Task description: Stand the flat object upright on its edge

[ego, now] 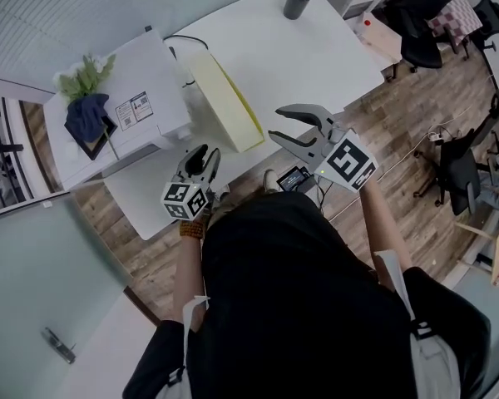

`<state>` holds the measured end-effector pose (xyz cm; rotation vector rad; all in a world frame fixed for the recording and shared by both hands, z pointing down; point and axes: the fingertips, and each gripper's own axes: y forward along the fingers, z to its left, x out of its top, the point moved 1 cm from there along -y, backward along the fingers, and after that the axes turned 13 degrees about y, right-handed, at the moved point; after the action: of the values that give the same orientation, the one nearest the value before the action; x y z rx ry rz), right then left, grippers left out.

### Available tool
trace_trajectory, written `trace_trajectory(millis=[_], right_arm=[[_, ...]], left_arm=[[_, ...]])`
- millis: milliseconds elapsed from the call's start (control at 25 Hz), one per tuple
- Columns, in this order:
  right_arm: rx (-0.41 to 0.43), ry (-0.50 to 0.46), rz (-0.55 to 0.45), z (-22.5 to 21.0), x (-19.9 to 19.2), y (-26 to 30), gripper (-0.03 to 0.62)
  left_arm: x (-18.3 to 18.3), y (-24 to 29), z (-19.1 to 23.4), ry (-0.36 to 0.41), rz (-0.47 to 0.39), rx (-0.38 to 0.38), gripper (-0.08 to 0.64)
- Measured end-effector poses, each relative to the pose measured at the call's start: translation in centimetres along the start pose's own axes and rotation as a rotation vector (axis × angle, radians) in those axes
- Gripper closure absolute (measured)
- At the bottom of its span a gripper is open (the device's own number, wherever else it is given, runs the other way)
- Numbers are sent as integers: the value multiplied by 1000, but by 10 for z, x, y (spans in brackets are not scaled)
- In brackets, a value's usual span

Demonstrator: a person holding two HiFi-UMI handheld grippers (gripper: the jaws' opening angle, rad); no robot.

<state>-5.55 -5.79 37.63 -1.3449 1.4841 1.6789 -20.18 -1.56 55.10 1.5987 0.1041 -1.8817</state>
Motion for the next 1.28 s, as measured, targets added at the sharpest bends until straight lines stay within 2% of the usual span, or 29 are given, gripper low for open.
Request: trace_trajectory(millis=[120,320,440,520,600,840,1120,1280], right_arm=[[44,-13,56,-7,-29,-4,427],[124,-153,191,11,-64,17,397],[133,-158,184,17,-64,30,394],[140,-159,156,21,-59,40,394],[136,-174,141,24,-55,49,394],[44,-206,181,15,-54,54,394],[-36,-260,144,2,-46,41,411],[-86,-255,137,-7,-52,29,416]], left_arm=[[33,-16,-16,75,-61,-52,405],[69,-14,-61,284,-74,-196,356],[74,-5,-82,316,-68,-262,352],[73,1,-87,348,-45,-258,347],[73,7,-87,388,-17,-221,345],[79,20,-78,467,58,-152,387],[92,37,-86,529,83,-132,393],[92,52,-96,579,118,-167,393]])
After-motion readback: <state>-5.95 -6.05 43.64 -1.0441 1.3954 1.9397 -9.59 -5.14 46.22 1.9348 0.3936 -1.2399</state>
